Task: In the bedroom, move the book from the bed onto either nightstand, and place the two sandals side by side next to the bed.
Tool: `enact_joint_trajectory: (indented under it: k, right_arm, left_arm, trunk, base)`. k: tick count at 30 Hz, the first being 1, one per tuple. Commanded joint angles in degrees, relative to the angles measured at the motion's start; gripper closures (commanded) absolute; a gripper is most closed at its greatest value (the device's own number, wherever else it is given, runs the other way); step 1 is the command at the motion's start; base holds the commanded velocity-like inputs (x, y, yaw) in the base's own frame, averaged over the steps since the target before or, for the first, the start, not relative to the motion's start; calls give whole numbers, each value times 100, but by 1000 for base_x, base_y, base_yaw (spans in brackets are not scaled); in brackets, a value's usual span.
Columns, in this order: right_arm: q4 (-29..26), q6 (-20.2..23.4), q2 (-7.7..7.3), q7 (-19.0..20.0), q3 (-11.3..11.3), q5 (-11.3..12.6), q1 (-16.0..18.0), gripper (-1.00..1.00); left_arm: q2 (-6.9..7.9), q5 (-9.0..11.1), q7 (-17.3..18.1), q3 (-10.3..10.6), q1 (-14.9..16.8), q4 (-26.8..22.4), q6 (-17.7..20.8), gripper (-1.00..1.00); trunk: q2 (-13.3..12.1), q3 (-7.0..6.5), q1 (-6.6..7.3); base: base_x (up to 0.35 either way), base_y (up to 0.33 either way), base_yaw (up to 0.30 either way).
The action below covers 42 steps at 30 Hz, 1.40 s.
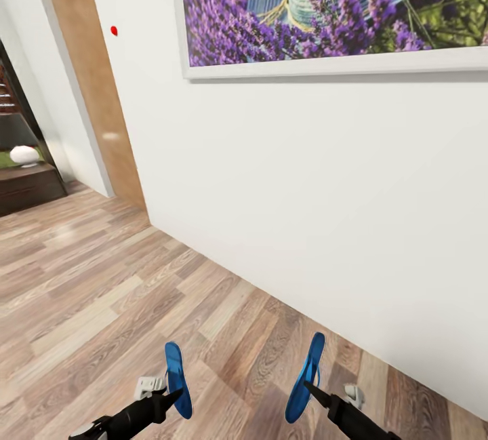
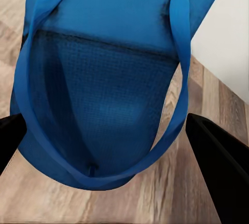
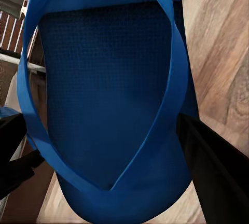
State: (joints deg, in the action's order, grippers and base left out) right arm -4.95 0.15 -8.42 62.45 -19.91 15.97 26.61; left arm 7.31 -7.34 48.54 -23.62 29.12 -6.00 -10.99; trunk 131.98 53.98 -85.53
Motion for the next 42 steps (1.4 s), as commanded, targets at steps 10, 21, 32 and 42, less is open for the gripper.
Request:
enact_joint_trajectory:
  k: [10, 21, 32, 42]
  right_arm:
    - [2, 2, -2, 19, -4, 21, 2, 100]
    - [2, 2, -2, 15, -4, 21, 2, 100]
    - [2, 2, -2, 5, -4, 21, 2, 100]
    - [-5, 2, -2, -90, -2, 20, 2, 100]
  left_arm:
    - [0, -57, 8, -54, 6, 4, -35, 100]
    - [-2, -57, 11, -48, 6, 11, -35, 100]
    - [-2, -57, 15, -46, 6, 37, -35, 100]
    - [0, -57, 22, -52, 6, 38, -35, 100]
  trunk:
    - [2, 5, 1]
    - [2, 5, 1]
    - [2, 5, 1]
    - [2, 5, 1]
  base:
    - [0, 0, 297]
    - [0, 0, 297]
    - [0, 0, 296]
    - [0, 0, 296]
